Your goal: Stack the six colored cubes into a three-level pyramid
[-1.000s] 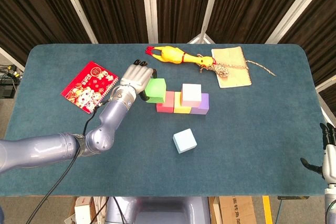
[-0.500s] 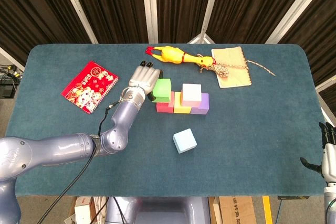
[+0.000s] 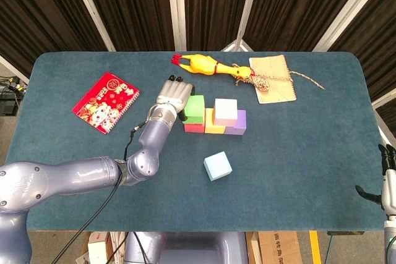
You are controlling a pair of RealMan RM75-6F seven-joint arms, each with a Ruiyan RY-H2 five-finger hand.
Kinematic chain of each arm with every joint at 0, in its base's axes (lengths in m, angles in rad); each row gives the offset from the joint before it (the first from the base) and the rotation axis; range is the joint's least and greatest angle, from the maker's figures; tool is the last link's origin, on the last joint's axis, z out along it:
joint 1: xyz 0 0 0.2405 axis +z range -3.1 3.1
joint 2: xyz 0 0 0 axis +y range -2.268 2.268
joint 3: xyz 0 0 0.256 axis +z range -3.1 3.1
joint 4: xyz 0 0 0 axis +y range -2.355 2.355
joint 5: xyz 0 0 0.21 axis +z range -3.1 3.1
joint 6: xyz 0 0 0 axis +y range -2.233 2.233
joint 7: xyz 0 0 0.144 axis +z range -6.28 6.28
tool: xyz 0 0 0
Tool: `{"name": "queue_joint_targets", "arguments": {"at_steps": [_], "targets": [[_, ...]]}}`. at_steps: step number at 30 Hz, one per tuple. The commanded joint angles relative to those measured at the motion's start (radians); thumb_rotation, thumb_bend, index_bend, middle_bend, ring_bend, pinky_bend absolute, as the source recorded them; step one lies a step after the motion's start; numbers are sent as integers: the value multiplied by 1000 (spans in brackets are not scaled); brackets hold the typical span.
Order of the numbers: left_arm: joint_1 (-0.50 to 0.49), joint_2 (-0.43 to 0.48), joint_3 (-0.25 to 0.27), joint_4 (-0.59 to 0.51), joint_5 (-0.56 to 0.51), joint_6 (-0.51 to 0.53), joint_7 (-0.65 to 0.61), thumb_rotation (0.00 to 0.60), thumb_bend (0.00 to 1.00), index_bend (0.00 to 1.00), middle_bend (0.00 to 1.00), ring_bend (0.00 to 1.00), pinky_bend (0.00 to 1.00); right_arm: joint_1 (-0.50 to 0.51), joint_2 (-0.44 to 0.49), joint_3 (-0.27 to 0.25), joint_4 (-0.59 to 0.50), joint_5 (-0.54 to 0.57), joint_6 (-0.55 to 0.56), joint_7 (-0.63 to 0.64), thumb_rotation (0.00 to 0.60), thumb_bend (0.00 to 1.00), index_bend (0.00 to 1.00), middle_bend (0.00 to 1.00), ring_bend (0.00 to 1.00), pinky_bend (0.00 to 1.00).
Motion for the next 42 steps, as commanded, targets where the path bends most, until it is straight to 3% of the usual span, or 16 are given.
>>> {"name": "queue_joint_targets", "arguments": {"at_steps": [1,16,42], "targets": [[-6,-17,3,14,15,8,19,600,397,333,328,88,50,-1,1,0,0,0,0,4,600,155,80,67,0,0],[13,-33,-16,18,61,26,26,600,397,334,328,88,51,-6,7,0,-1,-2,6,15,600,154,80,67,0,0],[-9,-33,-55,19,0,53,116,600,400,339,328,88,51,-5,9,1,-3,4,5,16,600,155,81,67,0,0]]}}
